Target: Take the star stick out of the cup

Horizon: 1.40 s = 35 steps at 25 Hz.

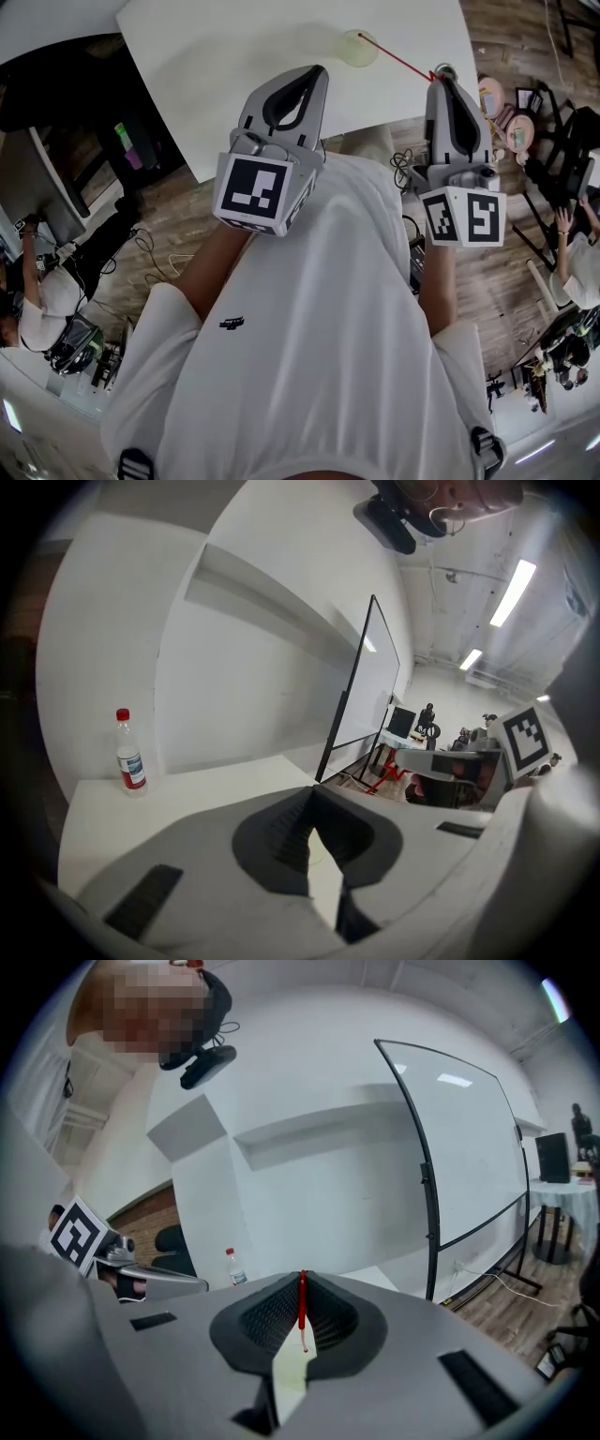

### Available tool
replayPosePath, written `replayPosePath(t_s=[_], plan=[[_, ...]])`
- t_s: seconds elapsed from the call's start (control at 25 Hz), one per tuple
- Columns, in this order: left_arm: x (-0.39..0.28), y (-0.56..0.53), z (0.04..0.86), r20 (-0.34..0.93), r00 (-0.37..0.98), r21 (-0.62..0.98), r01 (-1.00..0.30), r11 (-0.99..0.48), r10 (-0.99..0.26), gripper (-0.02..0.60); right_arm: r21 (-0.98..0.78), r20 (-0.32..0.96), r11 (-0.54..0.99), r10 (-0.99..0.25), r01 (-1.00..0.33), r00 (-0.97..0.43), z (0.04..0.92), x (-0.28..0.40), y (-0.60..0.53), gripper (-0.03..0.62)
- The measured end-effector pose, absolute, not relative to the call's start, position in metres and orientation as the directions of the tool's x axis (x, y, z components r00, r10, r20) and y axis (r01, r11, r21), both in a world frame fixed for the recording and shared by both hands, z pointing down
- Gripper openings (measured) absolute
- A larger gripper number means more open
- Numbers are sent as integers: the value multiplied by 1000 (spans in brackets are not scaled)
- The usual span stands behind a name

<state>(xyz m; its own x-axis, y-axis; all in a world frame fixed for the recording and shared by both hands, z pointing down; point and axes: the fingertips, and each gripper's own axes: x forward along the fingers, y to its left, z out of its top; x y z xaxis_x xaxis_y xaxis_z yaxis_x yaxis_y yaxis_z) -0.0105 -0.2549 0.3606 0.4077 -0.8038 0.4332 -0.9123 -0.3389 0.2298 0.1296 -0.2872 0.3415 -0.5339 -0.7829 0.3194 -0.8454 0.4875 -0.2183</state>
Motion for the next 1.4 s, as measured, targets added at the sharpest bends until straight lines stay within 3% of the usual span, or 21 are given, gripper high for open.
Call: replayPosePath(t_s=[0.56, 0.96, 1.4], plan=[[-27, -233, 329, 375, 385, 184, -923, -339, -843, -4, -107, 234, 407, -876, -907, -421, 278, 175, -249, 18], [-54, -228, 309, 339, 324, 149, -945, -290, -883, -3, -8, 222, 288, -933, -958, -283, 287, 208, -236, 18], [-57, -227, 303, 325, 306, 135, -952, -276, -895, -3, 40, 230, 368, -908, -929, -349, 288, 199, -246, 18]])
